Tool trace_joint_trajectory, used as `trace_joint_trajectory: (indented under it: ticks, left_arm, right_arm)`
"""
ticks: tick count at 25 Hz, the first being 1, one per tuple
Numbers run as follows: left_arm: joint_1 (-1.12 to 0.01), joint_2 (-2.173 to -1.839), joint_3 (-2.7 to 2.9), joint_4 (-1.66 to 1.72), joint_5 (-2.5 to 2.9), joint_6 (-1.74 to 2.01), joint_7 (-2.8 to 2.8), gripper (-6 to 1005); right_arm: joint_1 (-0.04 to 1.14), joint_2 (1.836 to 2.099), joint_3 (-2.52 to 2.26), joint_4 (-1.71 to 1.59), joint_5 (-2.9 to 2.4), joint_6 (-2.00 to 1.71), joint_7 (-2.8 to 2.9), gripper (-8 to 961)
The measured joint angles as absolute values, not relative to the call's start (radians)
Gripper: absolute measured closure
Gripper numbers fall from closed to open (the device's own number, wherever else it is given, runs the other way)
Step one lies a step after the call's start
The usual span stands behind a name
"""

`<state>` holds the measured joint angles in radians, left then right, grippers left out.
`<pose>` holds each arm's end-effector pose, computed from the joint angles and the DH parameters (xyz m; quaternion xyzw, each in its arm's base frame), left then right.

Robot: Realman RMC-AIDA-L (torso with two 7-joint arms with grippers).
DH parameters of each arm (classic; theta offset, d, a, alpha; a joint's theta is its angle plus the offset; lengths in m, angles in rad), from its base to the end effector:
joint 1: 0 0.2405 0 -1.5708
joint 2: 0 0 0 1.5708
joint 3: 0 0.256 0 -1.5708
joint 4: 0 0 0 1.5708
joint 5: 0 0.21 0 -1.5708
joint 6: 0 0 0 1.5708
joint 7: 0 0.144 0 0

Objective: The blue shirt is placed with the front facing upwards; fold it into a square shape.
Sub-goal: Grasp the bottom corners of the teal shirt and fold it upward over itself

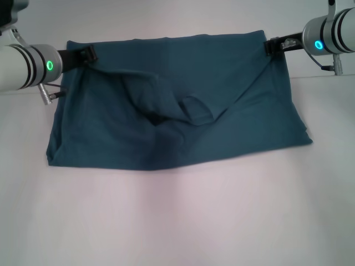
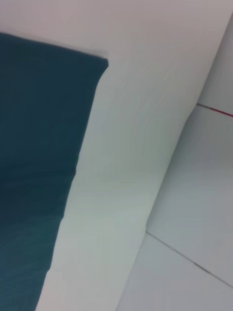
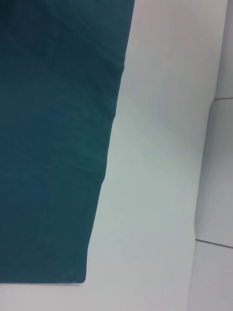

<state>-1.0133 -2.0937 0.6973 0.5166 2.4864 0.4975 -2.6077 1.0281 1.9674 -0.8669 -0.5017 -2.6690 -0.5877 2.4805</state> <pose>-0.1888 0.5077 0.0087 -0.7024 -0.5386 -0.2053 0.4176 0.1999 0.5191 0.0486 -0.7970 0.3873 0.0366 0.4620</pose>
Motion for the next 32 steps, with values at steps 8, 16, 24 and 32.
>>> trace_joint_trajectory:
  ticks: [8, 16, 24, 32]
  left_arm:
    - [-1.007, -2.094, 0.698, 0.515, 2.49, 0.48, -2.614, 955]
    - [-0.971, -2.093, 0.702, 0.522, 2.491, 0.463, -2.629, 956]
    - [-0.971, -2.111, 0.775, 0.537, 2.482, 0.463, -2.59, 951]
    - [-1.001, -2.104, 0.798, 0.477, 2.487, 0.456, -2.567, 914]
  right_arm:
    - [1.028, 1.969, -0.887, -0.489, -2.669, -0.564, 2.48, 916]
    - [1.035, 1.98, -0.916, -0.475, -2.669, -0.53, 2.48, 917]
    - [1.024, 2.0, -0.981, -0.477, -2.669, -0.481, 2.476, 917]
    - [1.023, 2.033, -1.025, -0.464, -2.714, -0.407, 2.397, 820]
